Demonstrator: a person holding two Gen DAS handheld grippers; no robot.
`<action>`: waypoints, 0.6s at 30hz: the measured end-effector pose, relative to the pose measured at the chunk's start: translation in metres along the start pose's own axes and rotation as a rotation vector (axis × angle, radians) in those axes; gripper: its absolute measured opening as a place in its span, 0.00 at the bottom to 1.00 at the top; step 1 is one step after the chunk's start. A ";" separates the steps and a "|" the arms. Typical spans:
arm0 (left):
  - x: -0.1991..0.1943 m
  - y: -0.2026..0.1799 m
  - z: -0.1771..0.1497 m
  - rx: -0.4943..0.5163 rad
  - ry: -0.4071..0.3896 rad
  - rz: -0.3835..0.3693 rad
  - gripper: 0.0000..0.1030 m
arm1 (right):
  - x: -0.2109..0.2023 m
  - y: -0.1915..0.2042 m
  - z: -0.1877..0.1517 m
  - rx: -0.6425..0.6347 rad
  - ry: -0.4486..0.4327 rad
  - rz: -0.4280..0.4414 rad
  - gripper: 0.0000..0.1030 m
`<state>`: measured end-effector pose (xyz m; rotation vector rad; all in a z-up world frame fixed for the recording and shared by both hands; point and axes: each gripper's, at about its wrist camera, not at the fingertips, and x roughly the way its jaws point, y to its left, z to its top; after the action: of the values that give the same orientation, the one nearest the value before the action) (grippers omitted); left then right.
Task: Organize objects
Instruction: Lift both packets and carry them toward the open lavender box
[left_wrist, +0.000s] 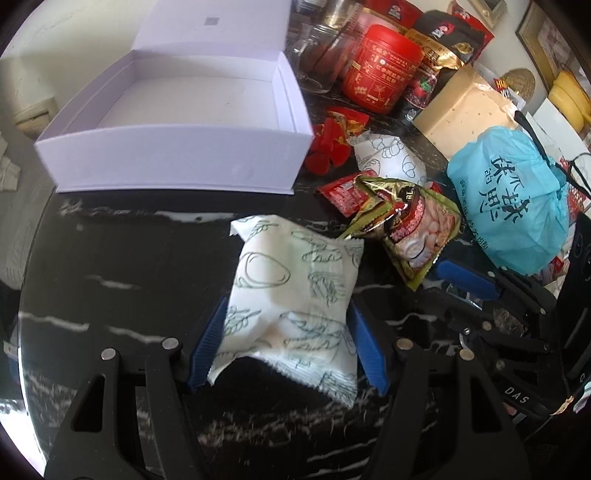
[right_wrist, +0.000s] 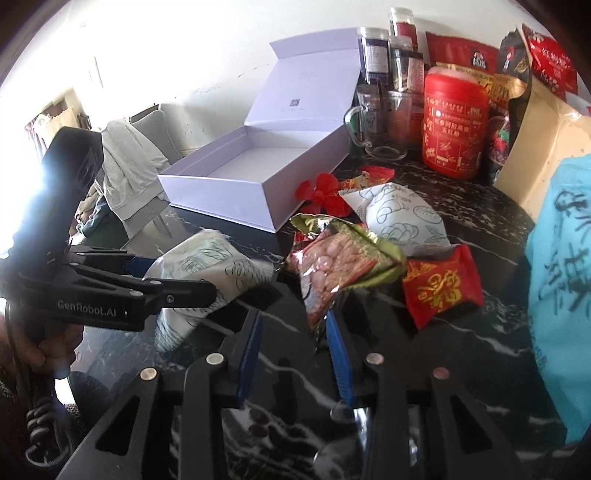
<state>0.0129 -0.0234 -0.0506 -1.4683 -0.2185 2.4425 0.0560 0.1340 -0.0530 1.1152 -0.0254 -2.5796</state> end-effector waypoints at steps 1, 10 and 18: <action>-0.001 0.001 -0.002 -0.004 -0.007 0.005 0.63 | -0.003 0.002 -0.001 -0.006 -0.012 -0.020 0.44; 0.006 0.002 0.009 -0.018 0.010 0.036 0.74 | -0.001 -0.004 0.019 0.003 -0.081 -0.063 0.89; 0.020 0.001 0.020 -0.003 0.020 0.033 0.79 | 0.023 -0.019 0.035 -0.003 -0.062 -0.026 0.89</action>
<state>-0.0134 -0.0173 -0.0586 -1.5090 -0.1958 2.4527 0.0107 0.1405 -0.0473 1.0412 -0.0216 -2.6354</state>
